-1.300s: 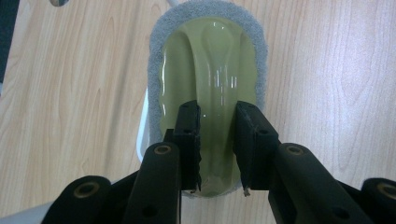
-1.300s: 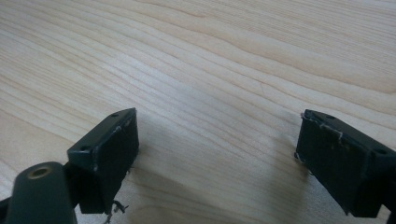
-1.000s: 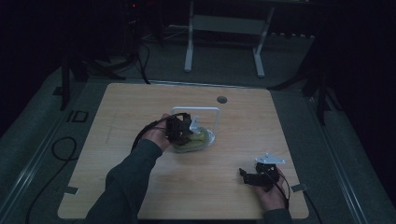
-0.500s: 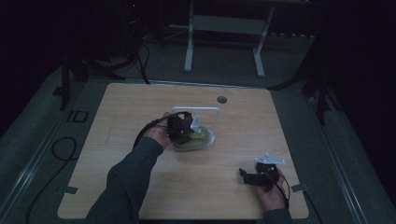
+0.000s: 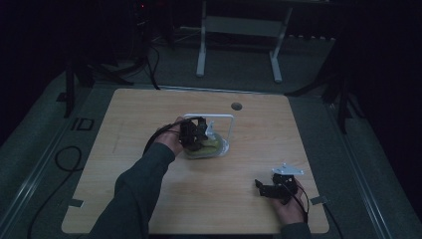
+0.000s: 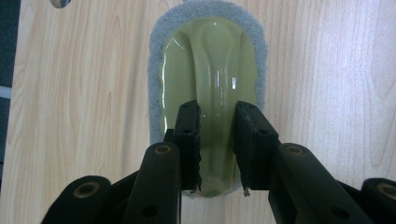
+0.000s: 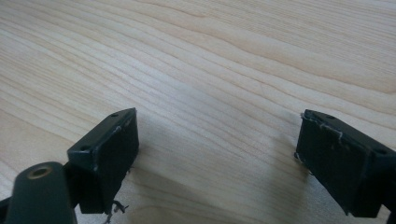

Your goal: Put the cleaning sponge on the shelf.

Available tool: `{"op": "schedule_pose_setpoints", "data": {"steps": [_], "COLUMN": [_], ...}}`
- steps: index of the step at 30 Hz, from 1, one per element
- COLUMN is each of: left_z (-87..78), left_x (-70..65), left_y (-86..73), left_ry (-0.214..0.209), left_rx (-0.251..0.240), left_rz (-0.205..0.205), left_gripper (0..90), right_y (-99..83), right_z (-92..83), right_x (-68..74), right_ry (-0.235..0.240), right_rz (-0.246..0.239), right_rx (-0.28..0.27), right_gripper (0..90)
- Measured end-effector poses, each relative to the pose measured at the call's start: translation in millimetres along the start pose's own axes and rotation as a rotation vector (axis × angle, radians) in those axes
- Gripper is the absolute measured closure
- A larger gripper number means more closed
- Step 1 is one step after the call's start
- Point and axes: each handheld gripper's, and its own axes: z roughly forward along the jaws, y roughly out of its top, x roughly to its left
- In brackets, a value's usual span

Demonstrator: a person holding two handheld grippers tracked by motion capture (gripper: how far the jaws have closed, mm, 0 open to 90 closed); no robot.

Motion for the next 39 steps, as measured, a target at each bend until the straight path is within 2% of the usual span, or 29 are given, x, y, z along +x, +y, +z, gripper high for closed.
{"op": "schedule_pose_setpoints", "data": {"steps": [8, 20, 31, 39], "left_z": [2.1, 5.6, 15.3, 22.4], "left_x": [1.1, 4.1, 5.6, 6.5], "left_y": [3.8, 13.4, 15.1, 16.9], "left_ry": [0.003, 0.012, 0.012, 0.015], "left_rx": [0.017, 0.043, 0.062, 0.065], "left_rz": [0.014, 0.065, 0.086, 0.082], "left_gripper": [72.0, 72.0, 71.9, 71.8], "right_y": [0.0, 0.0, 0.0, 0.0], "right_z": [0.0, 0.0, 0.0, 0.0], "right_x": [0.0, 0.0, 0.0, 0.1], "right_ry": [0.0, 0.0, 0.0, 0.001], "right_rz": [0.0, 0.0, 0.0, 0.002], "right_rx": [0.0, 0.0, 0.0, 0.0], "right_gripper": [12.6, 12.6, 12.6, 12.6]}}
